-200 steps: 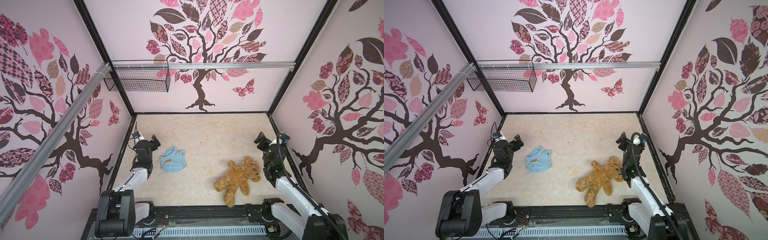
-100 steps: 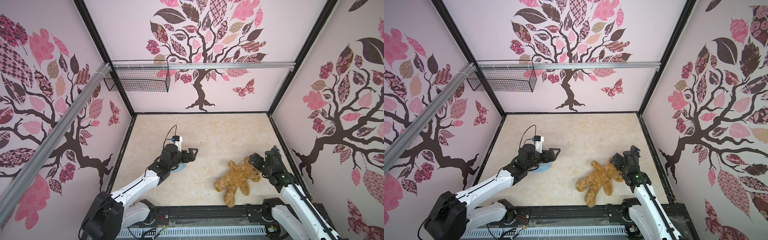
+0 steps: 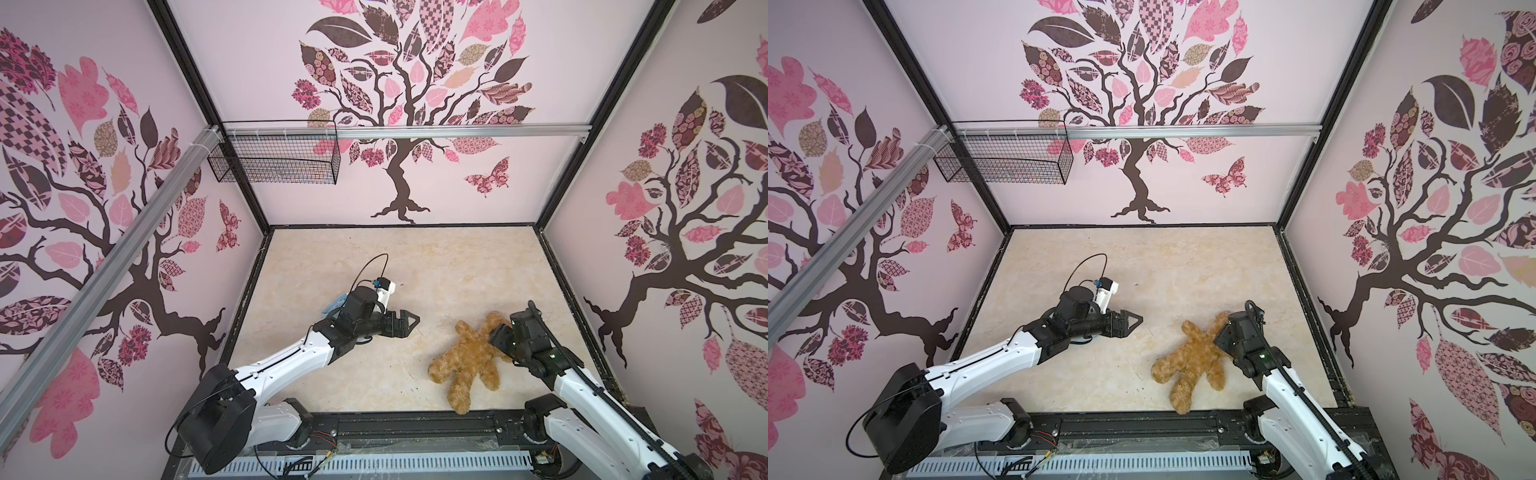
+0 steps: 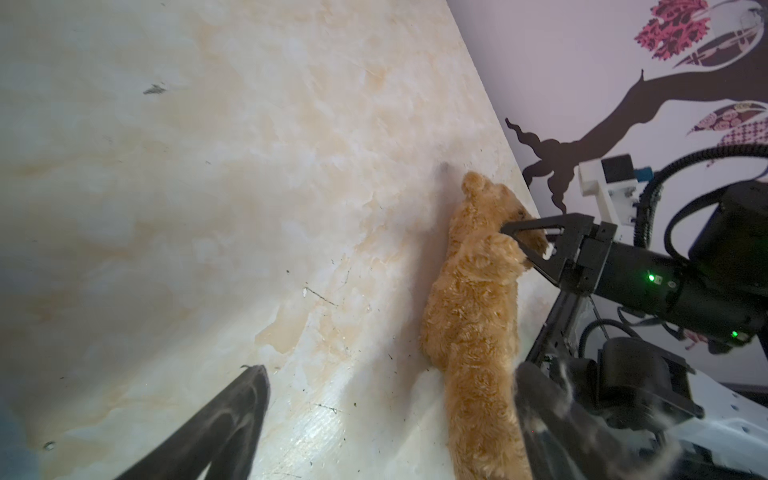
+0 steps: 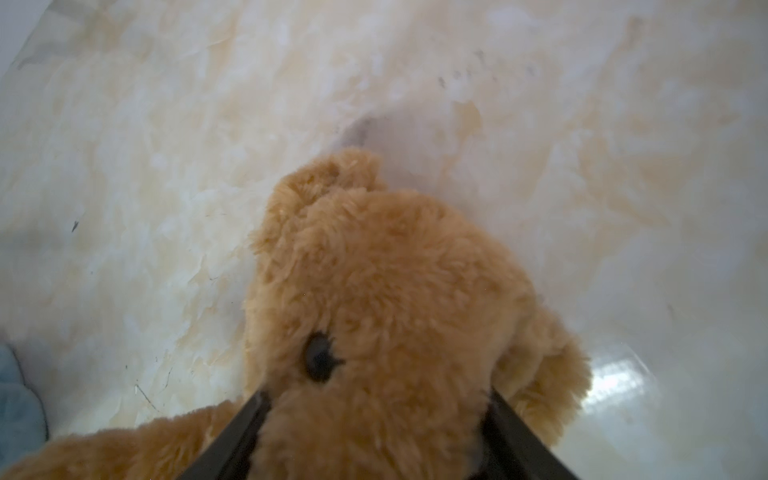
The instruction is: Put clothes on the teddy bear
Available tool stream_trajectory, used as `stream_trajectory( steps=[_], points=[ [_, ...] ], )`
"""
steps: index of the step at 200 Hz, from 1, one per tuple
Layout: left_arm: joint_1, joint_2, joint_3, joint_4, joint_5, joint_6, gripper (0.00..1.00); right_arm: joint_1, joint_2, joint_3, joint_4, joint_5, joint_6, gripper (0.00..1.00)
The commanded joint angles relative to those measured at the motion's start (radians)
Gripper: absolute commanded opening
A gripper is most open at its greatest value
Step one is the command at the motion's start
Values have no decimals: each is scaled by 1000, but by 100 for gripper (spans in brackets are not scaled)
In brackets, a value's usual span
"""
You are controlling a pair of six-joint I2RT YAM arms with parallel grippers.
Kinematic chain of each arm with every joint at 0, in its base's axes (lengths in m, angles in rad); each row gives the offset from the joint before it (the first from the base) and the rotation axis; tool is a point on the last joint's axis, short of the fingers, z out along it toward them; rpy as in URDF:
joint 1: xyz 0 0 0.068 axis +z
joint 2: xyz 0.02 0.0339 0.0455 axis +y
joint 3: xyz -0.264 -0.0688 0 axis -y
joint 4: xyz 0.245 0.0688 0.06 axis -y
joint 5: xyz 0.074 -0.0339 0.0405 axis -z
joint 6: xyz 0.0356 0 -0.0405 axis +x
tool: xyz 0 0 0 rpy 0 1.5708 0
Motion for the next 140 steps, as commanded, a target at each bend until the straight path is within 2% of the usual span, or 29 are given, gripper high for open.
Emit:
stream_trajectory(
  steps=[1, 13, 28, 51, 93, 140],
  points=[
    [-5, 39, 68, 22, 149, 24, 96, 5, 31, -1, 189, -85, -79, 50],
    [-9, 66, 84, 30, 182, 12, 97, 5, 44, 7, 253, -143, -103, 43],
    [-36, 92, 110, 24, 191, 14, 97, 5, 55, 18, 332, -217, -119, 39],
    [-109, 125, 160, -6, 134, 35, 97, 7, 71, 46, 412, -292, -97, 35],
    [-200, 232, 255, -38, -5, 65, 97, 27, 103, 80, 547, -410, -49, 33],
    [-206, 324, 362, -60, -92, 113, 96, 88, 130, 129, 578, -451, -52, 33]
  ],
)
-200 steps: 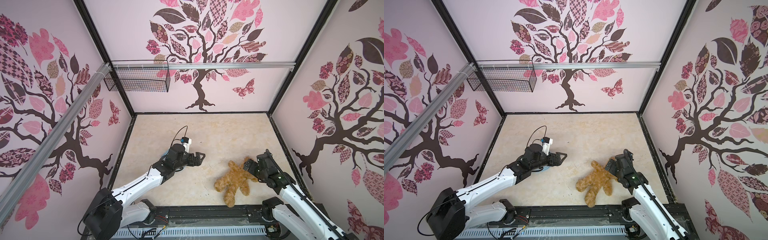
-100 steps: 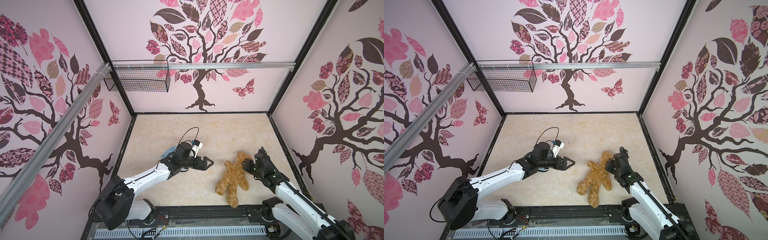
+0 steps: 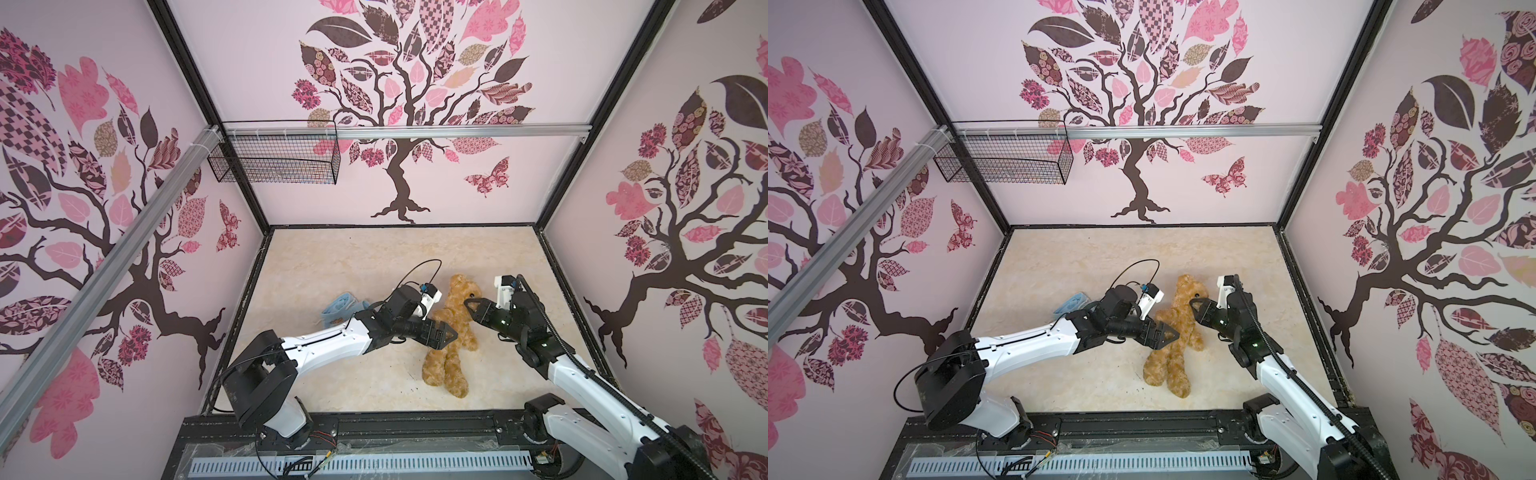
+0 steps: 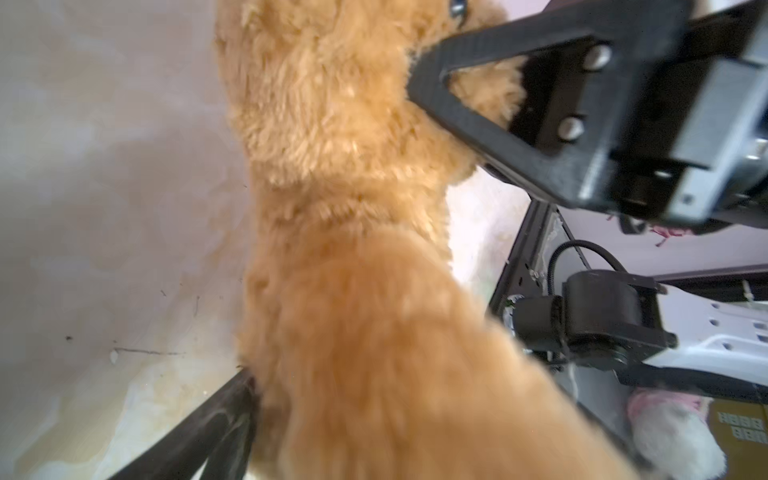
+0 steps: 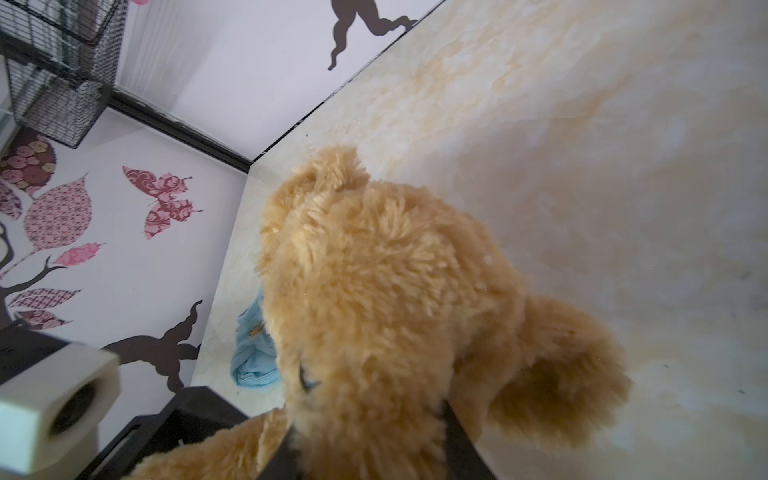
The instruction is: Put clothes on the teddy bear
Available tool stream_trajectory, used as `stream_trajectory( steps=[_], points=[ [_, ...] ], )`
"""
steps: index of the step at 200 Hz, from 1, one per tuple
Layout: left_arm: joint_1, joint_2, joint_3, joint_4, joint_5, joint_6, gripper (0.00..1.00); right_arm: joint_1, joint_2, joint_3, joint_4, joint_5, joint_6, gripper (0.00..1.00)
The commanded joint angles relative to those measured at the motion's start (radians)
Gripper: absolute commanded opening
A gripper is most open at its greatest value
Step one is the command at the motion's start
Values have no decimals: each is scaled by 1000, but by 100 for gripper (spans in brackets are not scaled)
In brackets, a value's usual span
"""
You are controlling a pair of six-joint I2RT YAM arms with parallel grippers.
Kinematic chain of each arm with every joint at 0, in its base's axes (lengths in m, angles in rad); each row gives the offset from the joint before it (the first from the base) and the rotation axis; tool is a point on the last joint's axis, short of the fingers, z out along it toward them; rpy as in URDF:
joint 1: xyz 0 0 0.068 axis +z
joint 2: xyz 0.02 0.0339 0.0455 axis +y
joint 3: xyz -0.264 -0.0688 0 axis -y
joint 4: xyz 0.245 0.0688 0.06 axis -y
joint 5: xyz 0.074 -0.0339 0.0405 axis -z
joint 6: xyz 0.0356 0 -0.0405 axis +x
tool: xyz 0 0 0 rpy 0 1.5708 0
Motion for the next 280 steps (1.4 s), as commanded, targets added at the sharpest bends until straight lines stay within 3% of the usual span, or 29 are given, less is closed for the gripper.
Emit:
stream_trajectory(
  steps=[1, 18, 36, 49, 79, 95, 126, 151, 164, 181, 232, 243, 280],
  points=[
    [0, 35, 87, -16, -74, 41, 95, 36, 10, 51, 83, -66, 17, 33],
    [0, 47, 107, 15, -77, 30, 84, 51, 28, 57, 95, -79, 11, 34],
    [2, 60, 119, 40, -100, 6, 64, 54, 40, 66, 108, -100, 5, 36],
    [16, 51, 110, 57, -99, -9, 58, 55, 43, 86, 88, -100, -22, 41],
    [97, -52, 4, 203, -46, -68, 41, 54, 28, 164, -81, -36, -148, 84],
    [160, -132, -60, 283, -41, -101, 34, 53, 0, 172, -131, -26, -213, 99],
    [249, -255, -143, 401, 6, -125, 30, 54, -27, 122, -37, -198, -227, 100],
    [266, -313, -178, 500, 51, -114, 27, 56, 28, 81, 206, -453, -99, 100],
    [266, -327, -186, 529, 83, -104, 26, 59, 46, 60, 353, -531, -18, 100],
    [265, -329, -205, 581, 109, -119, 26, 66, 62, 54, 473, -574, 40, 100],
    [209, -302, -227, 667, 113, -150, 25, 140, 150, 70, 672, -563, 100, 99],
    [189, -298, -226, 675, 100, -152, 25, 144, 174, 71, 709, -543, 110, 93],
    [166, -286, -233, 696, 61, -195, 29, 143, 173, 46, 764, -470, 60, 46]
  ],
)
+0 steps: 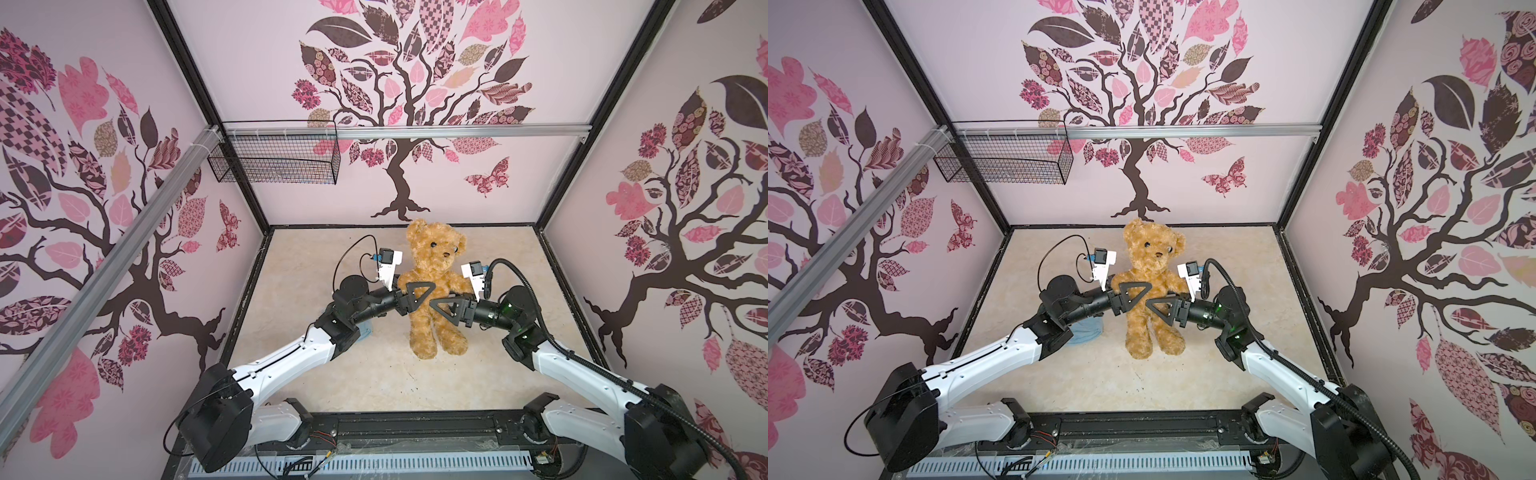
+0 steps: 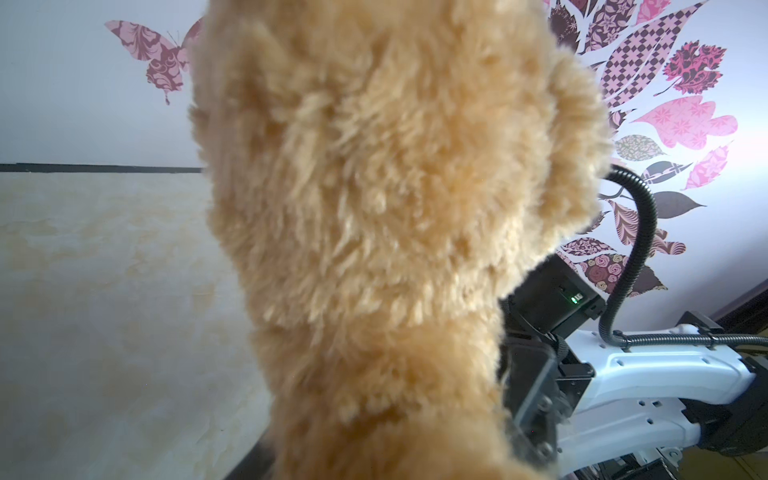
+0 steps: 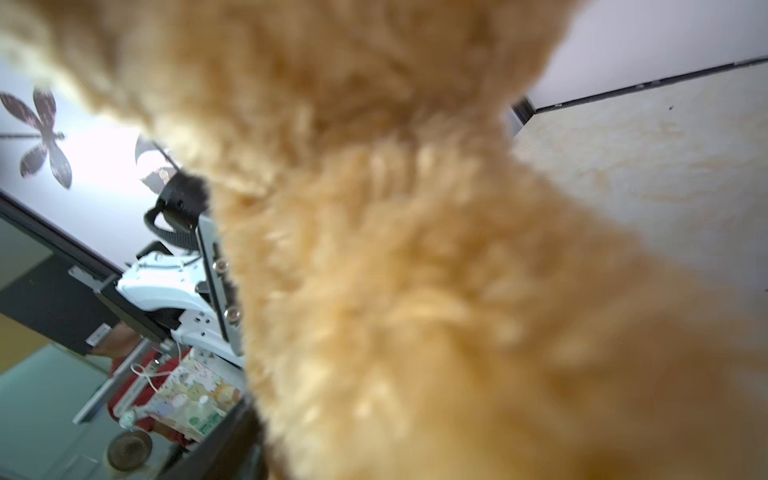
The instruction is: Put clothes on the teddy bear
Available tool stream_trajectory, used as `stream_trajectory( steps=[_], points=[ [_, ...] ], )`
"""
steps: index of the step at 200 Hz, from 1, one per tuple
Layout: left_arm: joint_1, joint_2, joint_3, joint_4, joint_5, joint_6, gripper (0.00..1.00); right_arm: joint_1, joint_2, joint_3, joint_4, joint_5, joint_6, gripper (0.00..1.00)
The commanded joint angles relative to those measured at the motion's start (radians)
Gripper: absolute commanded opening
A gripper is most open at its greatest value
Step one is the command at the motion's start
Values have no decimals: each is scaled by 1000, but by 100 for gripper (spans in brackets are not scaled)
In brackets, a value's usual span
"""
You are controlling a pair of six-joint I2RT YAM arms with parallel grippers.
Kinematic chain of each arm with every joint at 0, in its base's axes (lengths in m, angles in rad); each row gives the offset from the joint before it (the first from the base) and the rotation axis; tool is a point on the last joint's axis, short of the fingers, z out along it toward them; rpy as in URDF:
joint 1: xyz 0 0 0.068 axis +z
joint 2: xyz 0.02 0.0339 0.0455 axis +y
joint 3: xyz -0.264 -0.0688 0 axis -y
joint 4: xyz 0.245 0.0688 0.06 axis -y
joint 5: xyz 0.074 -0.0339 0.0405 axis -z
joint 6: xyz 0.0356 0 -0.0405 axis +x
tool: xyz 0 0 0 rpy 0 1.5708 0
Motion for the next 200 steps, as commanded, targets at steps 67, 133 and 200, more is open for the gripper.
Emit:
stream_trajectory(
  steps=[67, 133, 200],
  points=[
    [107, -123, -91, -222, -229, -48, 87, -117, -31, -4, -242, 27, -190, 27],
    [186, -346, -55, -831, -558, 88, 97, -154, 222, 79, -677, -7, -358, 24],
    [281, -257, 14, -1141, -529, 91, 97, -116, 505, 262, -905, 173, -476, 29]
  ],
)
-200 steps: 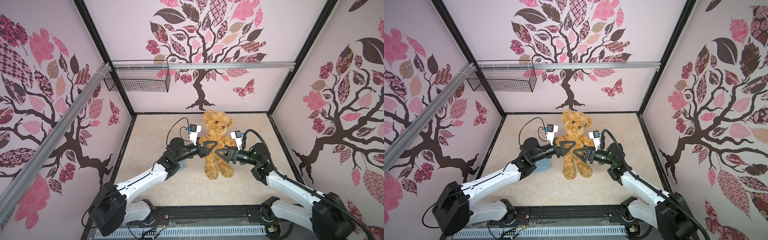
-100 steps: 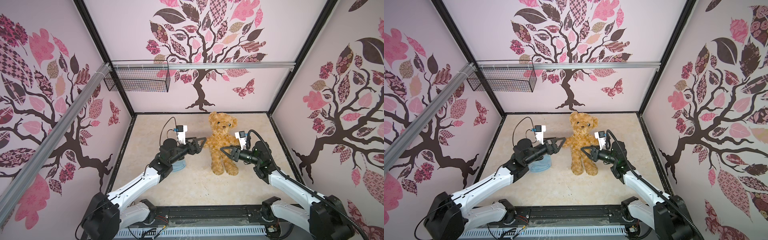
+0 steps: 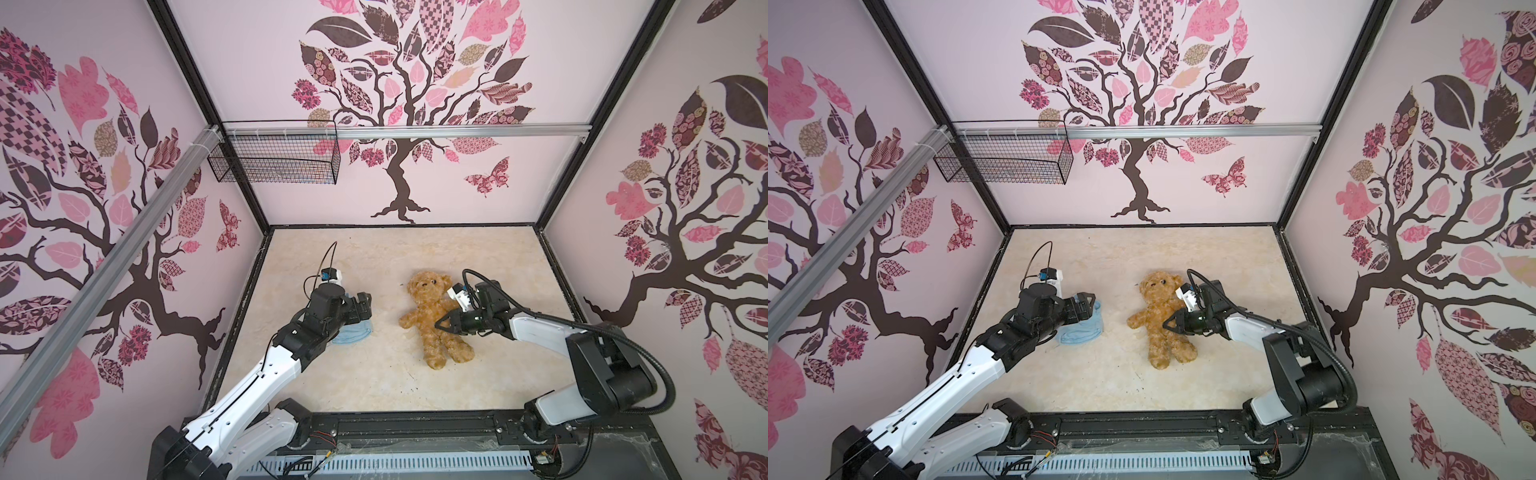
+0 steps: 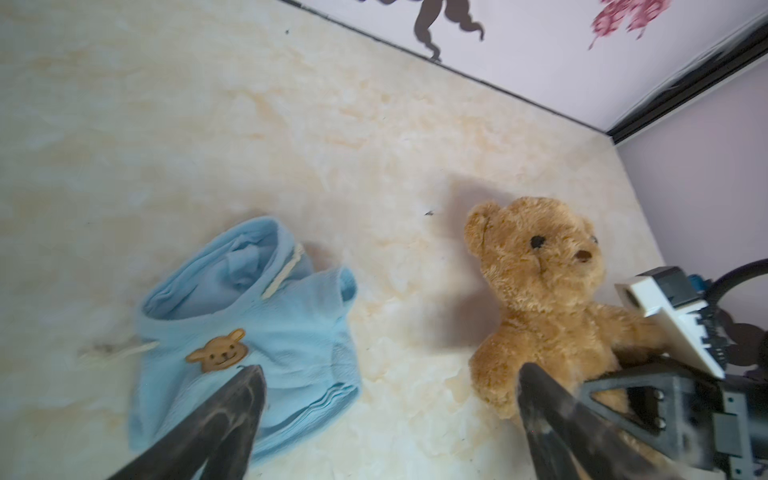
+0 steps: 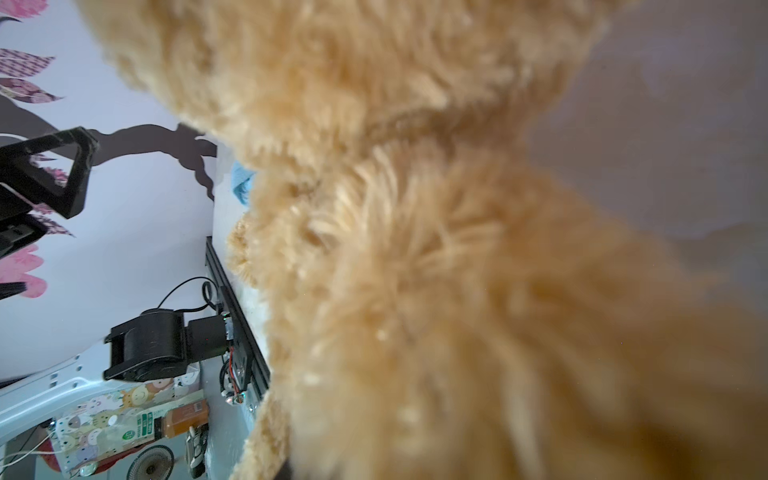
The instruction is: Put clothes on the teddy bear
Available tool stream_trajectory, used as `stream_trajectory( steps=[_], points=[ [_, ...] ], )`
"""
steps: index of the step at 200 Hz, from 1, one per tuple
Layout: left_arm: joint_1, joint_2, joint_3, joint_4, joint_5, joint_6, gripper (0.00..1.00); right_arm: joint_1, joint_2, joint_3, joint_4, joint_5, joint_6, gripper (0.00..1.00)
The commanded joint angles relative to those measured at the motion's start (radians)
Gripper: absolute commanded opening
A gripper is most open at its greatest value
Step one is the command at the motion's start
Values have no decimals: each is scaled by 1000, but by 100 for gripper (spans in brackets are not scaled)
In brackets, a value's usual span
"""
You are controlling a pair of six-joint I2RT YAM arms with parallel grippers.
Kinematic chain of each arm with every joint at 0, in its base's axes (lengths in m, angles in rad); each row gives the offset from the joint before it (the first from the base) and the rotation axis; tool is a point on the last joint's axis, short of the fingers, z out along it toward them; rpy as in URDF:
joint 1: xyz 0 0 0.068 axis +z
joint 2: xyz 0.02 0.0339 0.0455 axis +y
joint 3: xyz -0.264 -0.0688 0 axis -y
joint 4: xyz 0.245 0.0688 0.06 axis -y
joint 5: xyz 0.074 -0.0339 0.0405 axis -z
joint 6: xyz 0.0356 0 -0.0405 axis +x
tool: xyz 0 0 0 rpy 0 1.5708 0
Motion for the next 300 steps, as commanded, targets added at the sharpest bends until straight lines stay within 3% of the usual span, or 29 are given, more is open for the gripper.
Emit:
stream_trajectory(
  steps=[1, 10, 45, 63, 94, 139, 171, 209, 261, 287, 300],
  points=[
    [56, 23, 46, -148, 27, 5, 97, 5, 51, 81, -131, 126, -87, 30],
    [88, 25, 41, -163, 55, 7, 97, 0, 51, 86, -152, 195, -94, 35],
    [162, 61, 56, -213, 106, 37, 97, -31, -42, 58, -153, 387, -59, 74],
    [163, 114, 99, -271, 109, 71, 97, -31, -130, 57, -160, 462, -65, 82],
    [185, 191, 127, -339, 65, 115, 97, -31, -295, 42, -154, 522, -75, 86],
    [219, 332, 127, -117, 244, 47, 91, -14, -432, -19, -79, 419, -35, 86],
    [218, 486, 181, -43, 262, 38, 80, 61, -432, -28, -77, 384, -38, 86],
    [207, 616, 212, 51, 310, -9, 75, 87, -415, -50, -54, 363, -26, 86],
    [91, 767, 300, 145, 392, -46, 74, 87, -389, -32, -60, 373, -36, 86],
    [74, 747, 334, 153, 419, 2, 74, 87, -381, -24, -73, 372, -39, 86],
    [74, 691, 320, 106, 364, 63, 75, 89, -385, -25, -80, 375, -42, 86]
  ],
)
